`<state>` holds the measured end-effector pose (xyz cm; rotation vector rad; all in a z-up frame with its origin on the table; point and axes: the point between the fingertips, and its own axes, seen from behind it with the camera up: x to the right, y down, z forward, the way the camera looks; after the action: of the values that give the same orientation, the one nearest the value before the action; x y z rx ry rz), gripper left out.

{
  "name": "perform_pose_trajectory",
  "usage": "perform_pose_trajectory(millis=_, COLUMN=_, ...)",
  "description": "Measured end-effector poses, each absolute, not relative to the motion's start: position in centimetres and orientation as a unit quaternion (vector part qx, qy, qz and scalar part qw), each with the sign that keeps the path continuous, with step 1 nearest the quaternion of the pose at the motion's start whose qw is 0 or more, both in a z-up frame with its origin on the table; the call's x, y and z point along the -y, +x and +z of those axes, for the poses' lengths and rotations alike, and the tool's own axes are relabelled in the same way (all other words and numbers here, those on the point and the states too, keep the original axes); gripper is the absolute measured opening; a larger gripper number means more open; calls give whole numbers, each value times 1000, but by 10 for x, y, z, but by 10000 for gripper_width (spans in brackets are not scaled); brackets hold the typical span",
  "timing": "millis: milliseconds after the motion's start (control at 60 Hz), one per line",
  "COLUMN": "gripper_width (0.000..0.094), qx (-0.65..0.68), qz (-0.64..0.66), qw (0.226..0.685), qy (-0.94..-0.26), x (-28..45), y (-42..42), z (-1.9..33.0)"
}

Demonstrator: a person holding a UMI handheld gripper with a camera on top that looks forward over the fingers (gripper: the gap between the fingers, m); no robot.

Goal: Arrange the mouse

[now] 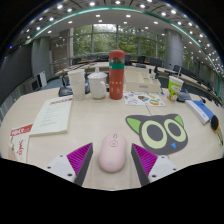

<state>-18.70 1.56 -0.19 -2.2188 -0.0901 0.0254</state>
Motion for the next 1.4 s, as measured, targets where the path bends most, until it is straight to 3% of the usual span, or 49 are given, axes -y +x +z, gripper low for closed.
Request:
perform_pose_trajectory(millis=83, gripper_width=621, qx=32, qz=10, qw=429, qy=-902, x=-23, y=-188, z=-13)
perform_pose_trajectory(millis=117, gripper_width=507, qx=34, qz=-1, qw=436, qy=-900, x=-27, y=-184, z=-12)
perform_pose_trajectory(millis=383, gripper_width=348, qx=48, qz=17, qw=421, qy=-906, x=-28, y=-189, z=-12)
perform_pose_trajectory(millis=517, gripper_width=333, qx=48, qz=37, qw=435, qy=-898, x=-30, y=-189, z=15)
perform_pose_trajectory(millis=683, gripper_width=333, qx=28, qz=58, qw=504, qy=-861, x=-48, y=-158, z=120)
perform_pose_trajectory(millis=767, gripper_width=332, qx=19, qz=51, qw=530, qy=-847, x=-60, y=-123, z=150)
perform_pose_trajectory(millis=850, gripper_width=331, qx=11, qz=35, qw=533, qy=-845, x=-70, y=-86, z=148)
perform_pose_trajectory(millis=983, gripper_width=330, qx=16, qz=13, qw=504, qy=-864, x=-83, y=-50, z=89)
perform_pose_trajectory(millis=1133, gripper_width=336, qx=16, qz=6, qw=457, qy=-889, x=-83, y=-30, z=23)
perform_pose_trajectory(millis=1300, gripper_width=486, qx=2, qz=33, qw=435, qy=-900, x=-79, y=-26, z=-6)
perform_pose_trajectory(millis=1350, gripper_width=607, qx=1, qz=34, qw=433, qy=-901, x=-75, y=-25, z=-5)
perform_pose_trajectory(millis=1400, gripper_width=805, qx=2, qz=36, qw=426, qy=-904, x=-70, y=-24, z=-2)
